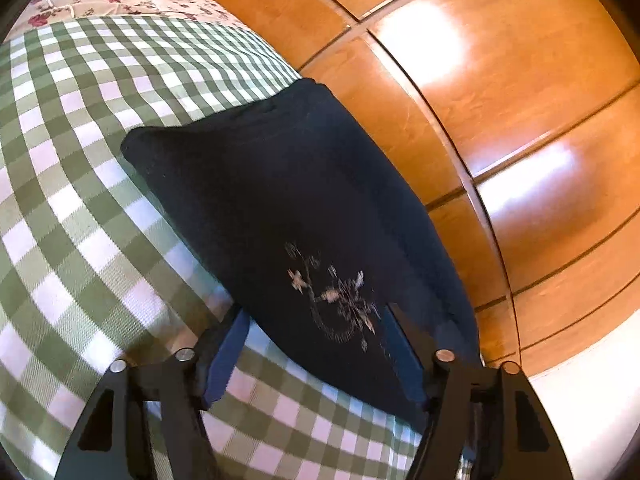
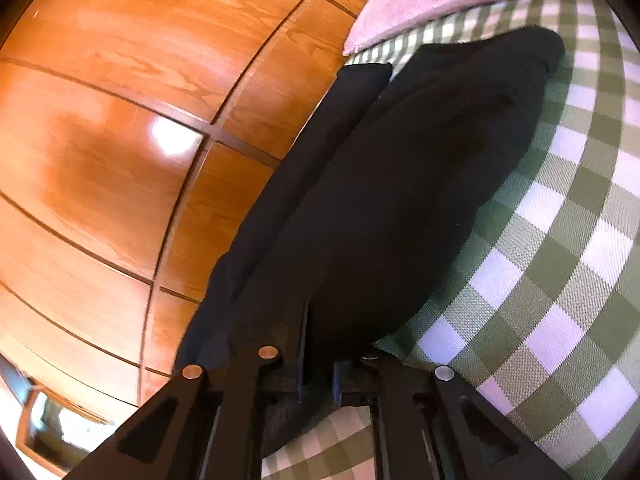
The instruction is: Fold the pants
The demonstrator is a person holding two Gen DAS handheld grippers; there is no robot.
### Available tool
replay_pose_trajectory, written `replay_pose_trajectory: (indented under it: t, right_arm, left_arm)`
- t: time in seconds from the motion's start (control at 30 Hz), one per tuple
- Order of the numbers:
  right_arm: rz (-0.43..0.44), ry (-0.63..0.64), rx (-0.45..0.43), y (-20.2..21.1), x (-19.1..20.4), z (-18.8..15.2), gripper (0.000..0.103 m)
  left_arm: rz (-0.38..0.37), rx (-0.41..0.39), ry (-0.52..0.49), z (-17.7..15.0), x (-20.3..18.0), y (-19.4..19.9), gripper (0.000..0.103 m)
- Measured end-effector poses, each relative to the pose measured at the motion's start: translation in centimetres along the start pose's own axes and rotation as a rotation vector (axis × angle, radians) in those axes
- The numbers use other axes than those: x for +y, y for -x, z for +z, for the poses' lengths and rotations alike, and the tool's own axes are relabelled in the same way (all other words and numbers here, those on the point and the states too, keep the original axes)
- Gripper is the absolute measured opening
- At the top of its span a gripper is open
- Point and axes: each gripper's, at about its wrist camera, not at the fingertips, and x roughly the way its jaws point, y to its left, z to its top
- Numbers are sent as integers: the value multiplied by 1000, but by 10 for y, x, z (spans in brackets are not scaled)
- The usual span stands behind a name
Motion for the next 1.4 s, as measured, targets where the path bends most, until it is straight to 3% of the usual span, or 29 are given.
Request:
replay_pose_trajectory:
  t: [0.23, 0.33, 0.4, 0.57, 0.83, 0.97, 1.4]
  right_arm:
    - [-32, 40, -4, -4, 3, 3, 6]
    - [-35, 49, -7, -3, 3, 4, 6]
    - [-39, 56, -11, -2, 3, 3, 6]
    - [-81, 81, -6, 0, 10, 5, 7]
    - [-74, 131, -8, 18, 19, 12, 7]
    - [-57, 147, 4, 35, 21, 12, 7]
    - [-67, 178, 61, 70, 13, -16, 7]
  left_arm:
    - [47, -39, -28, 10, -3, -15, 51]
    - [96, -12, -44, 13, 0, -23, 19]
    - [64, 4, -1, 16, 8, -24, 13]
    - [68, 2, -31, 18, 5, -8, 7]
    - [30, -28, -101, 14, -6, 37, 7]
    - [26, 0, -57, 14, 2, 51, 7]
    - [105, 30, -107, -19, 31, 108, 7]
